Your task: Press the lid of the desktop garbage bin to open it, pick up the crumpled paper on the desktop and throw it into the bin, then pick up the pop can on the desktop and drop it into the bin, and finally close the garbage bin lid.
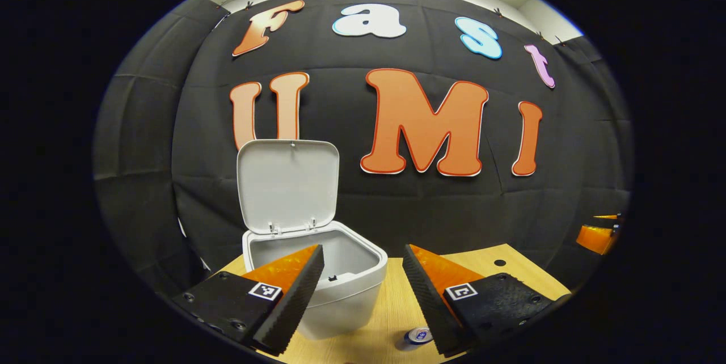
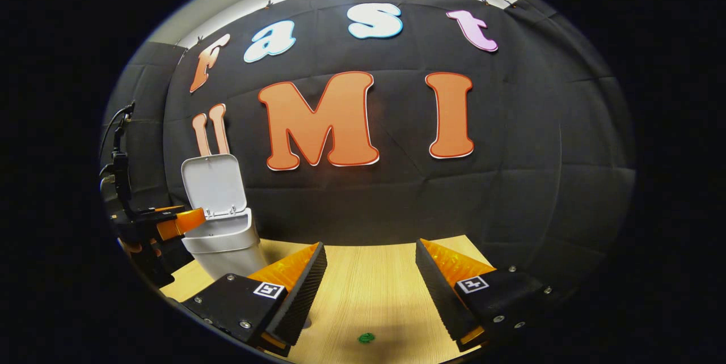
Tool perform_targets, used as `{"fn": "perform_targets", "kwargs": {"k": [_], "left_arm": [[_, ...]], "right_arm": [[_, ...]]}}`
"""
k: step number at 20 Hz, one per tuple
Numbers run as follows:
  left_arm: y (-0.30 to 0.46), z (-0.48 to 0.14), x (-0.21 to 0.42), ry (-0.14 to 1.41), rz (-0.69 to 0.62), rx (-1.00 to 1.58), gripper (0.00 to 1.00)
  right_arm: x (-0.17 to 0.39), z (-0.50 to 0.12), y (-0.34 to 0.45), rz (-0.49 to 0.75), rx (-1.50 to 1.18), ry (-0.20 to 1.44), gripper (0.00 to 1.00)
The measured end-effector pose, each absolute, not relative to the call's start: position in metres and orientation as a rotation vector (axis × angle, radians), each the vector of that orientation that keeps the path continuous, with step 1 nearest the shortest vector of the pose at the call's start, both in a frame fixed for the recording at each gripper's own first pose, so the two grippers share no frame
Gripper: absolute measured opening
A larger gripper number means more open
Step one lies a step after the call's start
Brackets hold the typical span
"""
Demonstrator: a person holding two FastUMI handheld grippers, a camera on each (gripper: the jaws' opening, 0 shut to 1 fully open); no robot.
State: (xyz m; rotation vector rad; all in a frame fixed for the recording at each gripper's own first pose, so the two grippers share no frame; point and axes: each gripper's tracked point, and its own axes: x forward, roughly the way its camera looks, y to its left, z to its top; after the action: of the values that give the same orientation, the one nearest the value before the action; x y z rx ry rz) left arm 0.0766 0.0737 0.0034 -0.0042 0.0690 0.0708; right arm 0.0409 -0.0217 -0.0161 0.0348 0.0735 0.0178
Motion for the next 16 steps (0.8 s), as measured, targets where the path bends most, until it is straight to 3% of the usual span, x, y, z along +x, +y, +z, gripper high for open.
{"fn": "perform_targets", "kwargs": {"k": [5, 9, 14, 16], "left_arm": [[0.075, 0.002, 0.070, 0.056, 0.076, 0.016, 0.94], [0.078, -0.017, 0.063, 0.085, 0.060, 0.018, 0.94], [0.078, -0.038, 0.049, 0.117, 0.015, 0.020, 0.94], [0.082, -0.043, 0.047, 0.132, 0.007, 0.045, 0.94]], "right_arm": [[0.048, -0.065, -0.016, 0.120, -0.001, 0.215, 0.94], [0.050, -0.172, -0.011, 0.229, -0.105, 0.483, 0.94], [0.041, -0.297, -0.011, 0.237, -0.149, 0.829, 0.95], [0.038, -0.320, -0.014, 0.221, -0.177, 0.914, 0.96]]}}
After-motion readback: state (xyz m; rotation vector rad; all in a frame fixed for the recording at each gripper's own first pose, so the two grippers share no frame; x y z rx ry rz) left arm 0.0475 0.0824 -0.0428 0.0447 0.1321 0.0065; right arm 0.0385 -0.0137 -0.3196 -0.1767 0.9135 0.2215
